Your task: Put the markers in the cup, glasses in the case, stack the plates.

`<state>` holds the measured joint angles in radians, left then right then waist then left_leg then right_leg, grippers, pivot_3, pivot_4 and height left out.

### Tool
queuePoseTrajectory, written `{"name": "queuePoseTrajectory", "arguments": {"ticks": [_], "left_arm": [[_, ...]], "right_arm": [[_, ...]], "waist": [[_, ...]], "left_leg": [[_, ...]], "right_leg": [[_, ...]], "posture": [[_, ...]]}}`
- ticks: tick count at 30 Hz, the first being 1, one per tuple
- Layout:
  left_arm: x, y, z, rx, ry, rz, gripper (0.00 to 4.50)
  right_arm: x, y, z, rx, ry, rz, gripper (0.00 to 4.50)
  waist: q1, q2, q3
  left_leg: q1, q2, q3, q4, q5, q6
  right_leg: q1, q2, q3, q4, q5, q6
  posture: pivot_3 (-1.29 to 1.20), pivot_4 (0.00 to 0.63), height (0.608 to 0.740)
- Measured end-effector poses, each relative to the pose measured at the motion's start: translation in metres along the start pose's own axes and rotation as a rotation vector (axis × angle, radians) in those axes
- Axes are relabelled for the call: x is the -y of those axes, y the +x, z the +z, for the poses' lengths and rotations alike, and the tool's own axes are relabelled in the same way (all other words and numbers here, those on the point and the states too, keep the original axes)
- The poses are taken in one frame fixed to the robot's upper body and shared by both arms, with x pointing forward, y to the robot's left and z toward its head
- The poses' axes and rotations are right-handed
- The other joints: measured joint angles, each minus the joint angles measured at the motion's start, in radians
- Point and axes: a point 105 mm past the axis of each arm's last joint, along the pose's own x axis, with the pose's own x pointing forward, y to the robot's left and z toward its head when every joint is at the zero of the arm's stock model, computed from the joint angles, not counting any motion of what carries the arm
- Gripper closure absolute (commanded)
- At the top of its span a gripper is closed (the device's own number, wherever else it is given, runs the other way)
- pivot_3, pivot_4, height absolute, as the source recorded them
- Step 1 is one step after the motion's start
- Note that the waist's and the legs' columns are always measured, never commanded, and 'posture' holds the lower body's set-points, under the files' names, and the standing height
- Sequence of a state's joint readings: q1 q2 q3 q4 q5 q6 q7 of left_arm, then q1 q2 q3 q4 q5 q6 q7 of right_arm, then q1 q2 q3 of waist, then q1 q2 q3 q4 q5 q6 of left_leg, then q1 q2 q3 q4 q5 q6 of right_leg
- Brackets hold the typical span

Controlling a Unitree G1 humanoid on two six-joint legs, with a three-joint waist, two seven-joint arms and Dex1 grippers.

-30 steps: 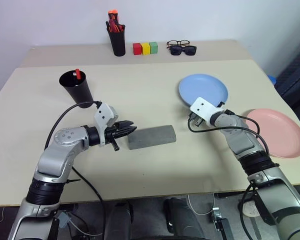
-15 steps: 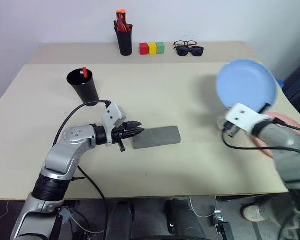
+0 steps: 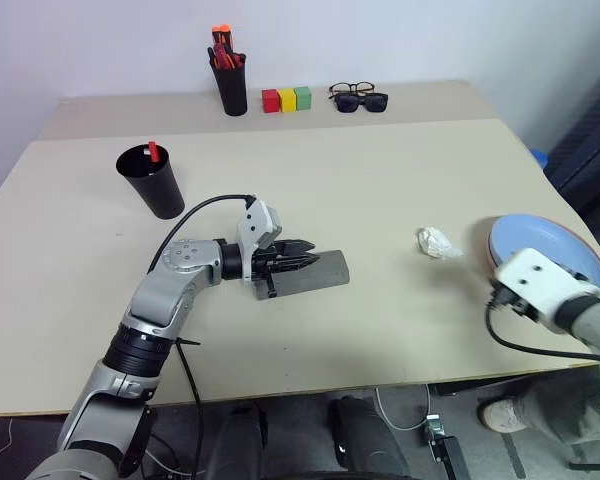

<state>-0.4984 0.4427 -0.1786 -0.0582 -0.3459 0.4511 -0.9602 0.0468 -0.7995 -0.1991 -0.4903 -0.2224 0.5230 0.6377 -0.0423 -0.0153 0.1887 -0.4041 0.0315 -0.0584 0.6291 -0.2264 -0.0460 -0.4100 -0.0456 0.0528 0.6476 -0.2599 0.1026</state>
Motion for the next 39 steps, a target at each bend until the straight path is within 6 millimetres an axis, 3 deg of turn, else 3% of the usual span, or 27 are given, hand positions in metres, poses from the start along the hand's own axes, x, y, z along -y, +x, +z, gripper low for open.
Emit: {"name": "queuePoseTrajectory", "arguments": {"ticks": [6, 9, 12, 18, 24, 27, 31, 35, 39], "left_arm": [[-0.001, -0.016, -0.006, -0.02, -0.007, 0.074, 3.53], [-0.002, -0.023, -0.006, -0.024, -0.008, 0.115, 3.53], [-0.002, -0.029, -0.006, -0.021, -0.017, 0.149, 3.53], [-0.001, -0.029, -0.006, -0.009, -0.033, 0.158, 3.53], [-0.012, -0.023, -0.006, 0.005, -0.061, 0.161, 3.53], [-0.018, -0.021, -0.007, 0.015, -0.066, 0.167, 3.53], [-0.02, -0.018, -0.008, 0.026, -0.055, 0.174, 3.53], [-0.029, -0.025, -0.007, 0.034, -0.05, 0.247, 3.53], [-0.049, -0.056, -0.007, 0.061, -0.045, 0.43, 3.53]], "right_arm": [[-0.018, 0.043, 0.007, 0.04, 0.041, 0.059, 2.19], [-0.019, 0.058, -0.007, -0.011, 0.037, 0.047, 3.05], [-0.016, 0.062, -0.009, -0.016, 0.035, 0.035, 4.46], [-0.008, 0.051, -0.011, -0.016, 0.023, -0.008, 4.46], [0.057, 0.004, -0.025, -0.127, -0.019, -0.272, 4.46], [0.068, -0.016, -0.051, -0.255, -0.061, -0.317, 3.14], [0.06, -0.013, -0.059, -0.282, -0.069, -0.29, 1.25], [0.064, 0.003, -0.034, -0.17, -0.049, -0.3, 1.25], [0.054, 0.028, 0.0, 0.03, 0.091, -0.242, 1.25]], "waist": [[0.007, 0.0, 0.001], [0.01, 0.0, 0.001], [0.012, 0.0, 0.001], [0.024, 0.0, 0.001], [0.032, 0.0, 0.001], [0.031, 0.0, 0.0], [0.012, 0.002, 0.0], [-0.004, 0.002, 0.0], [-0.003, 0.002, 0.0]], "left_leg": [[-0.001, 0.0, 0.0, 0.001, 0.0, 0.0], [-0.001, 0.0, 0.0, 0.0, 0.0, 0.0], [-0.001, 0.0, 0.0, 0.0, 0.0, 0.0], [-0.001, 0.0, 0.0, 0.0, 0.0, 0.0], [-0.002, -0.001, 0.0, 0.001, 0.0, 0.0], [-0.002, -0.001, 0.0, 0.0, 0.0, 0.0], [0.0, 0.0, 0.001, 0.0, 0.0, 0.0], [0.0, 0.0, 0.0, 0.0, 0.0, 0.0], [0.001, 0.0, 0.0, -0.001, 0.0, 0.0]], "right_leg": [[0.0, -0.001, 0.0, -0.001, 0.0, 0.0], [0.0, -0.001, 0.0, -0.001, 0.0, 0.0], [0.0, -0.001, 0.0, 0.0, 0.0, 0.0], [0.0, -0.001, 0.0, -0.001, 0.0, 0.001], [0.0, -0.001, -0.001, -0.002, 0.0, 0.0], [0.0, -0.001, -0.001, -0.002, 0.0, 0.0], [0.0, 0.0, 0.0, -0.001, 0.0, 0.0], [0.0, 0.0, 0.0, -0.001, 0.0, 0.0], [0.0, 0.0, 0.0, 0.0, 0.0, 0.0]], "posture": [[0.0, 0.15, 0.74], [0.0, 0.15, 0.74], [0.0, 0.15, 0.74], [0.0, 0.15, 0.74], [0.0, 0.15, 0.74], [0.0, 0.15, 0.74], [0.0, 0.15, 0.74], [0.0, 0.15, 0.74], [0.0, 0.15, 0.74]]}}
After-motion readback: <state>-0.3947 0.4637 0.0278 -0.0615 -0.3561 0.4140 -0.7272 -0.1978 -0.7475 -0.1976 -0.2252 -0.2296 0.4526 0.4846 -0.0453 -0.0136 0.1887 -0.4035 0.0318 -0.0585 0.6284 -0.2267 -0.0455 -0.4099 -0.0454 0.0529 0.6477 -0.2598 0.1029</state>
